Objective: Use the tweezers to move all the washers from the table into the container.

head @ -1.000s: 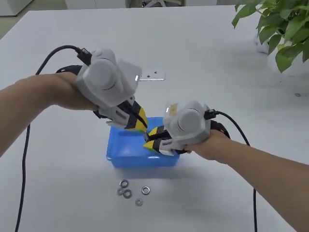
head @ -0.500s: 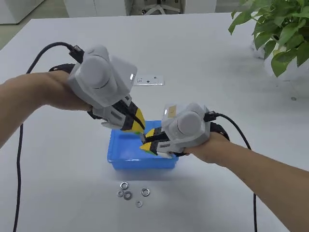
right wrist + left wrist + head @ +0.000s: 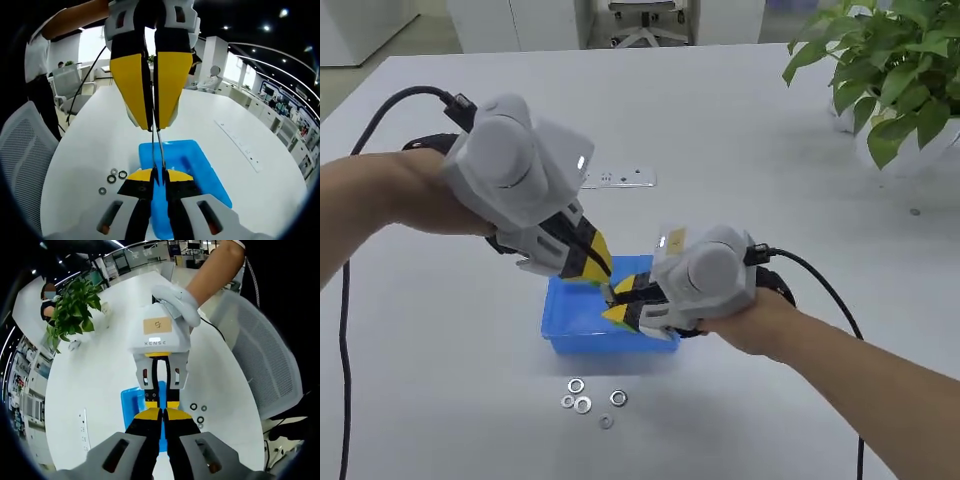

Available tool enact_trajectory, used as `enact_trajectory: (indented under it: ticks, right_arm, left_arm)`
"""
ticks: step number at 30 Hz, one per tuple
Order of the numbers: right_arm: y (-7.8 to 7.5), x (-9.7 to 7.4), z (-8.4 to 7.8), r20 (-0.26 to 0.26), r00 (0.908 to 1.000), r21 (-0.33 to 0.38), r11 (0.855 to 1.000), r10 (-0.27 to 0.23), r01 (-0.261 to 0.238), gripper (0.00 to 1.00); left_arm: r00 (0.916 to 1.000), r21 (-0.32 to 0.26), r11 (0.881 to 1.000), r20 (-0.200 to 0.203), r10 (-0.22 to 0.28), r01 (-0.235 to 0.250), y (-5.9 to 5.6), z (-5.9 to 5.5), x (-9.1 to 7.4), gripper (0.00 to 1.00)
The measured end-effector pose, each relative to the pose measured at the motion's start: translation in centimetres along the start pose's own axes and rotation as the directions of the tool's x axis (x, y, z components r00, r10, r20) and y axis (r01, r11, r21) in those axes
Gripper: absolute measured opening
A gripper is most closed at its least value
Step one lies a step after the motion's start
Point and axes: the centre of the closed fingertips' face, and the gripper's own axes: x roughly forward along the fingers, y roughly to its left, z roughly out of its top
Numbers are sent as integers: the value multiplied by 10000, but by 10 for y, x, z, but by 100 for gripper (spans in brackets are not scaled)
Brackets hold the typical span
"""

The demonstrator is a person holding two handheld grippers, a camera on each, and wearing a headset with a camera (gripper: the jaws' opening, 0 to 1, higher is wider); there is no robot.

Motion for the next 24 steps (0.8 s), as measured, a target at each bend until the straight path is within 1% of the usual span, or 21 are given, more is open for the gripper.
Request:
enact_trajectory:
  ticks: [3,9,18,24]
  right_arm:
    - [3,-2,1,25,10000,7,10000,-28,28,10]
    - [14,-5,1,24,10000,-55,10000,-52,53,10]
    - [32,-10,-6,-55,10000,-27,10000,15,-15,10]
    - [41,-10,-11,-80,10000,45,10000,54,-54,10]
  left_arm:
    - [10000,-28,10000,47,12,-12,-4,2,-2,5]
    - [10000,-22,10000,96,5,-4,-14,6,-2,5]
    - [9998,-30,9999,173,-96,96,-31,11,4,5]
    - [9996,-25,9997,151,-248,248,-40,11,10,5]
